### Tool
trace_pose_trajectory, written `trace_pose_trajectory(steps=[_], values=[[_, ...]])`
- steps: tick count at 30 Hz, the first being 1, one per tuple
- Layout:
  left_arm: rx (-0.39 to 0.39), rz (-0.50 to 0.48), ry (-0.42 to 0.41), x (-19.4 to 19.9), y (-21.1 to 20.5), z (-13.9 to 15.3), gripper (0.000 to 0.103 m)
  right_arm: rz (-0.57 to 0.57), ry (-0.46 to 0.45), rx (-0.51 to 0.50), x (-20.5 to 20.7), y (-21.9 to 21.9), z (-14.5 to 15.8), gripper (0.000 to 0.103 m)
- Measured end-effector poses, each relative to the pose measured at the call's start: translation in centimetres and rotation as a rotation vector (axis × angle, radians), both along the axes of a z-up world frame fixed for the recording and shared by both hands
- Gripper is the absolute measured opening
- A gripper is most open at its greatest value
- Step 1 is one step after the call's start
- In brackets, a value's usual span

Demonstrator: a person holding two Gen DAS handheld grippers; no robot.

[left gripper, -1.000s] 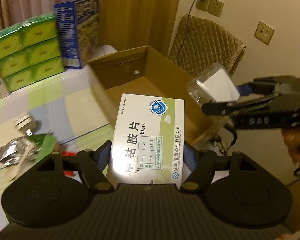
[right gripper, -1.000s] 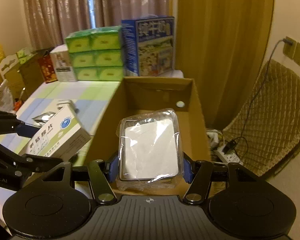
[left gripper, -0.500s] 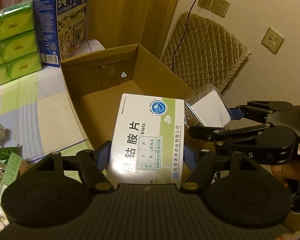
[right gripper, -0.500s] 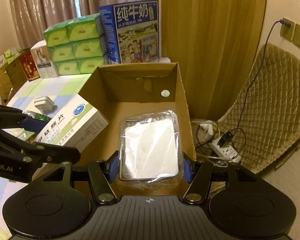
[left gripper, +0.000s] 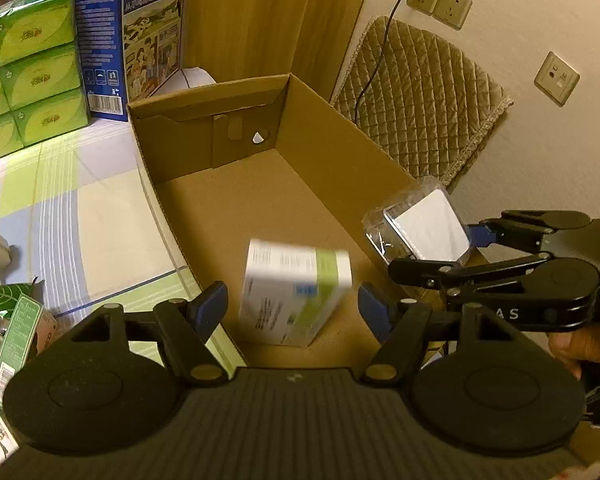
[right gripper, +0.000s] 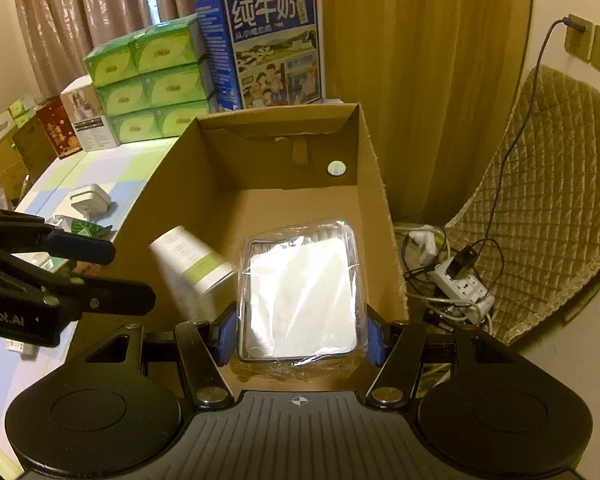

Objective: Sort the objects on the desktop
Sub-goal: 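Carry both held items over the cardboard box and open both tools, then withdraw both open tools from the cardboard box back over the table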

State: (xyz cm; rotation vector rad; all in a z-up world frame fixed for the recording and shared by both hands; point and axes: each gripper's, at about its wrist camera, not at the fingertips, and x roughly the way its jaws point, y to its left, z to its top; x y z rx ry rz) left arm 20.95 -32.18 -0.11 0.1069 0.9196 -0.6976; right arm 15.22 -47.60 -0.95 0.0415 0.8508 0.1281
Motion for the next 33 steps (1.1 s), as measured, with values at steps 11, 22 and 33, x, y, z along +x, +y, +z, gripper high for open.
trace_pose_trajectory(steps=[11,22,33], values=[[-0.002,0.033,-0.013,-0.5,2.0,0.6,0.068,-0.002,-0.028,0.024,-0.5,0.7,0.9,0.075],[-0.013,0.050,-0.018,-2.2,4.2,1.8,0.071,0.007,-0.034,0.012,-2.8,2.6,2.3,0.079],[-0.028,0.095,-0.067,-5.2,8.1,5.0,0.077,0.065,-0.097,-0.006,-5.8,7.0,5.5,0.089]])
